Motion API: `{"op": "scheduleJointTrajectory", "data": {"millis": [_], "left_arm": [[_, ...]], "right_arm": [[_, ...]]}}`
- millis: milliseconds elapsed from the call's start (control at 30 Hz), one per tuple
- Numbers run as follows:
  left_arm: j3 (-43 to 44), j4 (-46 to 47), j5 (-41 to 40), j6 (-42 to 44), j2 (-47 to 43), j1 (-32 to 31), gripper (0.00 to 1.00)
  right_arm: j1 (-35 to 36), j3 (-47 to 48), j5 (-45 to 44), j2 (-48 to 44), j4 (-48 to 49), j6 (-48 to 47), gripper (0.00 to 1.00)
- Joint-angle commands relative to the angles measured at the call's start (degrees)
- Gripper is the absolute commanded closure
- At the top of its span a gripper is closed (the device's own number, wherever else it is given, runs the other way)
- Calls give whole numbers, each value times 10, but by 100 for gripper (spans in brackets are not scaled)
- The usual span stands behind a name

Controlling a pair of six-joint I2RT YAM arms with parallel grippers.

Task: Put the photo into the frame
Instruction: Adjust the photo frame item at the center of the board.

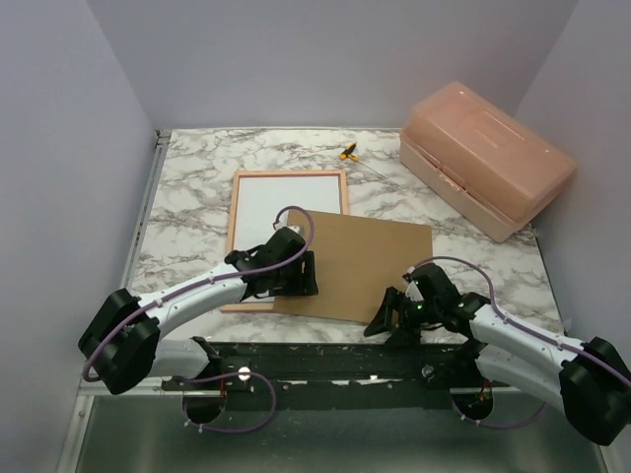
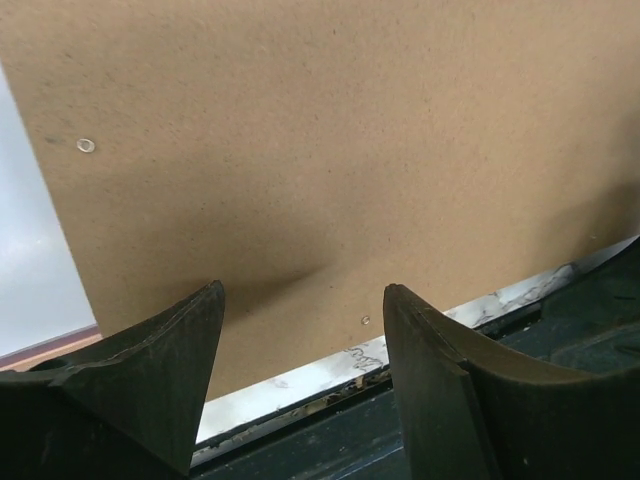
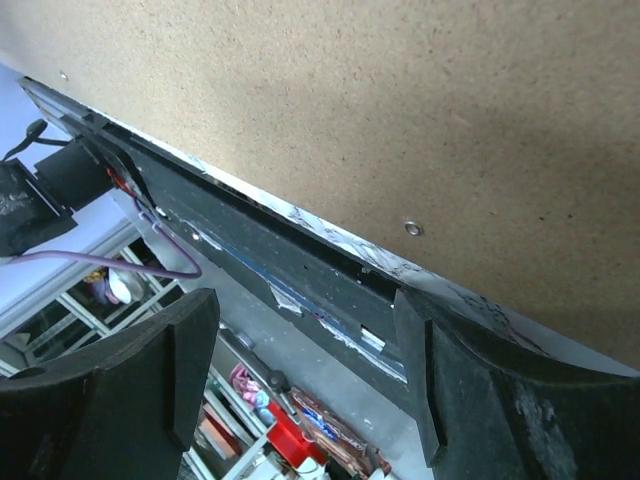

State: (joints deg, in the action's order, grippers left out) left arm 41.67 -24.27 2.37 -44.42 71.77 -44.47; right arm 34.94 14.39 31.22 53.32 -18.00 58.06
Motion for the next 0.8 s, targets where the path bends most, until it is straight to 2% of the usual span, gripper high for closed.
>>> {"op": "scheduleJointTrajectory", "data": {"millis": [0,333,567,767], "left_arm": [[10,12,7,-5,21,-25,35],[-16,51,29,-47,33,-90,40],[-12,87,55,-77,67,-141,42],[-5,119,75,-91,87,-174,44]], "right_arm": [[4,27,-91,6,9,0,21],[3,68,-246,-16,41,57,15],[-5,108,-266,58,75,34,14],[-41,161,-255,110,89,-7,13]]}}
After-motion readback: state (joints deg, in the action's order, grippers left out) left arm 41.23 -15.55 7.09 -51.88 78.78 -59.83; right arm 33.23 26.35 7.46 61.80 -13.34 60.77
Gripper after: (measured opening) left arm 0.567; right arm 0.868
